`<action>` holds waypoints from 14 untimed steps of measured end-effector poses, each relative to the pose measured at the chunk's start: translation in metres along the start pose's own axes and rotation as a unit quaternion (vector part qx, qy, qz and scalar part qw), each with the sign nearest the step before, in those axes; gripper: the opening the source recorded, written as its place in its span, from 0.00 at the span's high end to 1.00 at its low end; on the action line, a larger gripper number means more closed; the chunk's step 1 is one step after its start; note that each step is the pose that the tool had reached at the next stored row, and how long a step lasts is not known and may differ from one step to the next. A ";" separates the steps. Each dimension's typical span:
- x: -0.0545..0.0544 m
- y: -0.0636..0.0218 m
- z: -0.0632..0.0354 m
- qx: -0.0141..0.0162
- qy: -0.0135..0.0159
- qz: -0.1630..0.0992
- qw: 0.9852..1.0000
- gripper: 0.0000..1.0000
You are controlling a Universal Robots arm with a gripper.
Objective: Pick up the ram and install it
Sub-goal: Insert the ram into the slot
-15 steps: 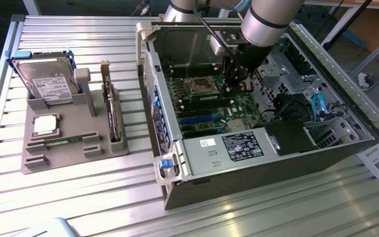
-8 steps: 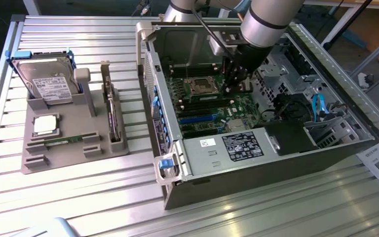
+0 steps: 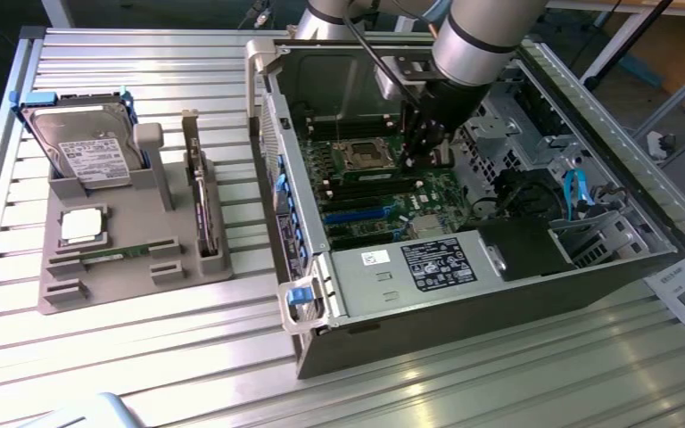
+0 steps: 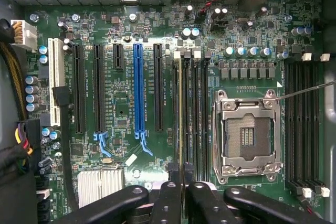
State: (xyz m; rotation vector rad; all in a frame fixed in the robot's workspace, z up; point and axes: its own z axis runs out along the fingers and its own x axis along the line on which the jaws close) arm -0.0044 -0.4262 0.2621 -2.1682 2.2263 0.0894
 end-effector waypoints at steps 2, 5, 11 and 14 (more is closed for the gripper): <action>0.000 0.0010 0.0001 0.000 0.000 0.000 1.000 0.88; 0.000 0.0017 0.0001 0.001 0.000 -0.001 1.000 0.88; 0.000 0.0018 0.0000 0.001 0.000 -0.006 1.000 0.88; 0.000 0.0018 0.0000 0.001 0.000 -0.006 1.000 0.88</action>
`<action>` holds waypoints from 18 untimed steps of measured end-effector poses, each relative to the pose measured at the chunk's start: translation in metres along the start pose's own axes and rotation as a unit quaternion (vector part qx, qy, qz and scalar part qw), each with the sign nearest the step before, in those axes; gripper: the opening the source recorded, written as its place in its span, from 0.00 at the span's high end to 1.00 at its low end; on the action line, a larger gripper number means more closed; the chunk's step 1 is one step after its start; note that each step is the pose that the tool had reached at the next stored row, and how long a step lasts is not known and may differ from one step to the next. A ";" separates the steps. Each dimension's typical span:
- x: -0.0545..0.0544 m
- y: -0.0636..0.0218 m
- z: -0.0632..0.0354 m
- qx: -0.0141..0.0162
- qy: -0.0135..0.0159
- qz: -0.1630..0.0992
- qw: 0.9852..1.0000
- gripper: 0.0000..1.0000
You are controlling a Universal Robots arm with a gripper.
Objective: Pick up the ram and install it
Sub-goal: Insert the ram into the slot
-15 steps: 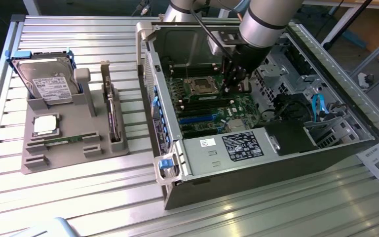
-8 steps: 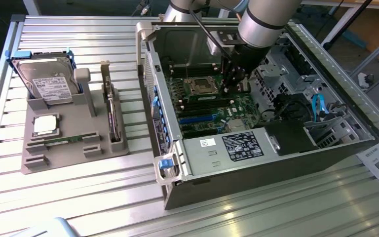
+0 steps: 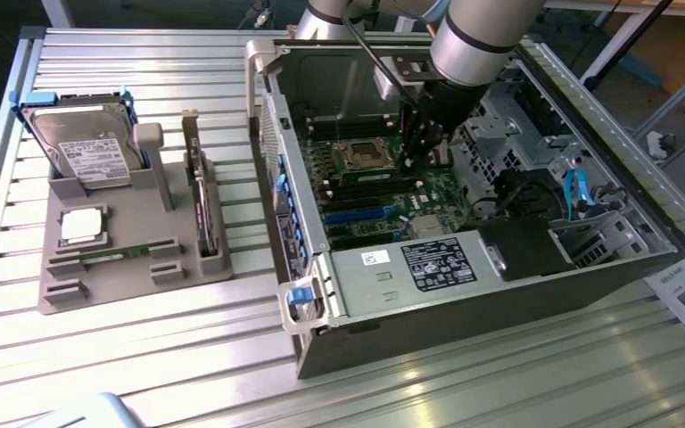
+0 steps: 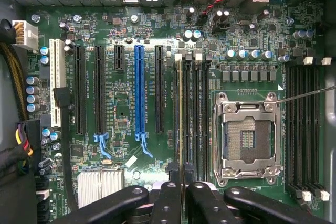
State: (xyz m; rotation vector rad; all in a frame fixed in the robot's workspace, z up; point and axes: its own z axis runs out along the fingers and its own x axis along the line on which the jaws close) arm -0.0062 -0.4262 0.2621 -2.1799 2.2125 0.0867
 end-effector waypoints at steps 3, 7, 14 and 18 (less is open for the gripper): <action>0.000 0.0011 0.0008 0.000 0.000 0.000 1.000 0.88; 0.000 0.0018 0.0032 0.000 0.000 0.000 1.000 0.88; 0.001 0.0021 0.0103 0.000 0.000 0.000 1.000 0.88; 0.001 0.0022 0.0108 0.000 0.000 0.000 1.000 0.88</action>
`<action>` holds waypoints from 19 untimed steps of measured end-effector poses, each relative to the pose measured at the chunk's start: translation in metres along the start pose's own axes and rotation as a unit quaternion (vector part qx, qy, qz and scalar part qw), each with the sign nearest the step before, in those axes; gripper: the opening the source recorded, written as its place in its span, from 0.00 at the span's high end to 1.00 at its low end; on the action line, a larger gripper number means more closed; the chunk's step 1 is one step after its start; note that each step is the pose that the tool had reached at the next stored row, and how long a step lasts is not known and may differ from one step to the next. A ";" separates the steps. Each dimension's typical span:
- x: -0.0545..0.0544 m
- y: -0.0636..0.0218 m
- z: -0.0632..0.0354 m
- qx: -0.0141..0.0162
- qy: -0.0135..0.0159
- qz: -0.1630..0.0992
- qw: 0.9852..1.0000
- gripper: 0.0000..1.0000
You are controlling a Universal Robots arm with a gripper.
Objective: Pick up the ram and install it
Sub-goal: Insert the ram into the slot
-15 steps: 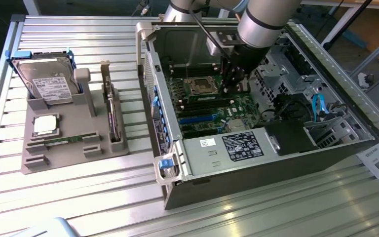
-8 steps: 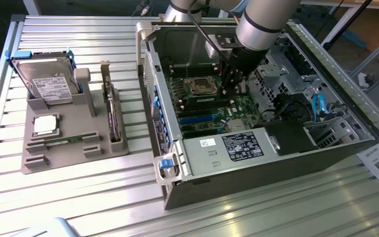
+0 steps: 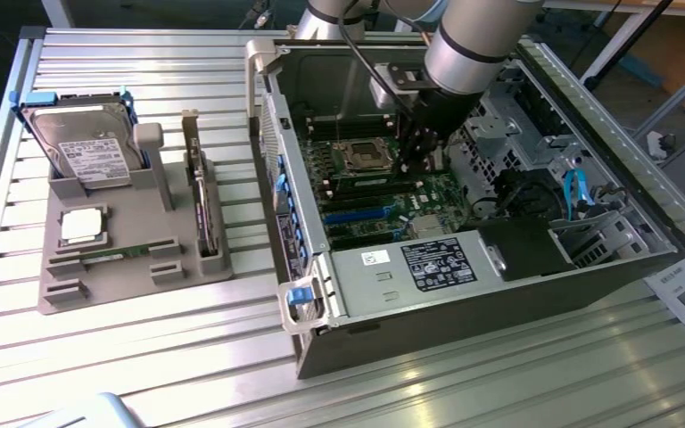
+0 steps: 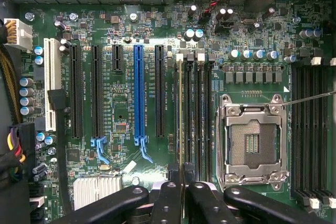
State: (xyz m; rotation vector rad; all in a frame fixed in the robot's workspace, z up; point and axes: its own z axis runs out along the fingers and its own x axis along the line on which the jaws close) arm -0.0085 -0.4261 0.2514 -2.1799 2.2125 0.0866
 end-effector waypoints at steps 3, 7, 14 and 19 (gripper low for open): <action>0.000 0.0001 0.0014 0.000 0.000 0.000 1.000 0.88; 0.000 0.0001 0.0050 0.001 0.000 0.000 1.000 0.88; 0.000 0.0001 0.0057 0.001 0.000 0.000 1.000 0.88; -0.001 0.0001 0.0071 0.001 0.000 0.000 1.000 0.88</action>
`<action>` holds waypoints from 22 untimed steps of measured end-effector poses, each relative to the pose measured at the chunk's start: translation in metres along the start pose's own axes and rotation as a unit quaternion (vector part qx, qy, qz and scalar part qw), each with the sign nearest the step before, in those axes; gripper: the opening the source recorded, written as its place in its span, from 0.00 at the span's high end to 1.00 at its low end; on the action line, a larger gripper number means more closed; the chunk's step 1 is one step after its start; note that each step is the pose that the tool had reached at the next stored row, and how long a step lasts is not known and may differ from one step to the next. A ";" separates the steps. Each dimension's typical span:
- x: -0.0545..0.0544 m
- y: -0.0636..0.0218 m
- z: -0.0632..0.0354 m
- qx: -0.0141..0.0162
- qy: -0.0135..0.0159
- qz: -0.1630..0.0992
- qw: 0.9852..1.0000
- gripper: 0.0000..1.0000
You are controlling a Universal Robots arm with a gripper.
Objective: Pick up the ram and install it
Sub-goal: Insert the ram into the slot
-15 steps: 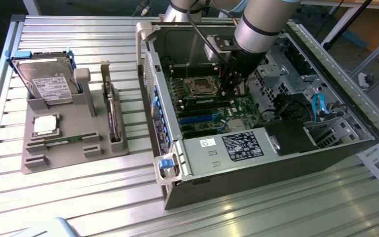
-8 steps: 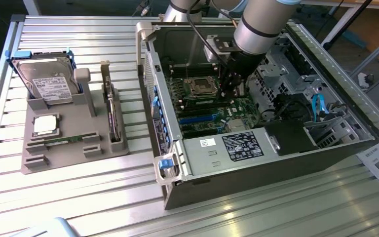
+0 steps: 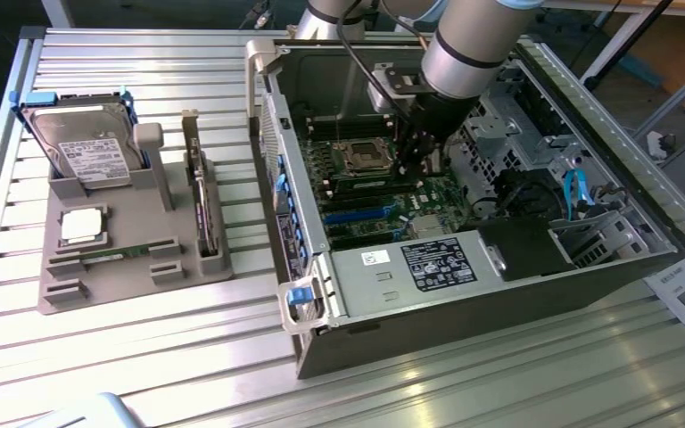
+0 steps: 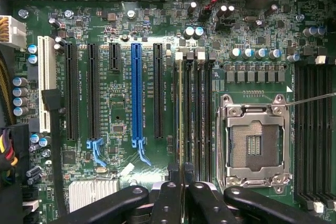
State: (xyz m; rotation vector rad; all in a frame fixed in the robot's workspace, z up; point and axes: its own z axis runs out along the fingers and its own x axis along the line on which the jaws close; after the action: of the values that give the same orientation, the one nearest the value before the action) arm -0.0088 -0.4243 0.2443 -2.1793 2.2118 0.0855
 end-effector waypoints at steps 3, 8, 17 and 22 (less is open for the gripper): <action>0.000 0.0002 0.0018 0.000 0.000 0.000 1.000 0.88; -0.001 0.0004 0.0033 0.000 0.000 0.000 1.000 0.88; -0.001 0.0004 0.0045 0.000 0.000 0.000 1.000 0.88; -0.001 0.0004 0.0047 0.000 0.000 0.000 1.000 0.88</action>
State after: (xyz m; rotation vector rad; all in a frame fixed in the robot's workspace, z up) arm -0.0092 -0.4234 0.2397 -2.1791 2.2117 0.0848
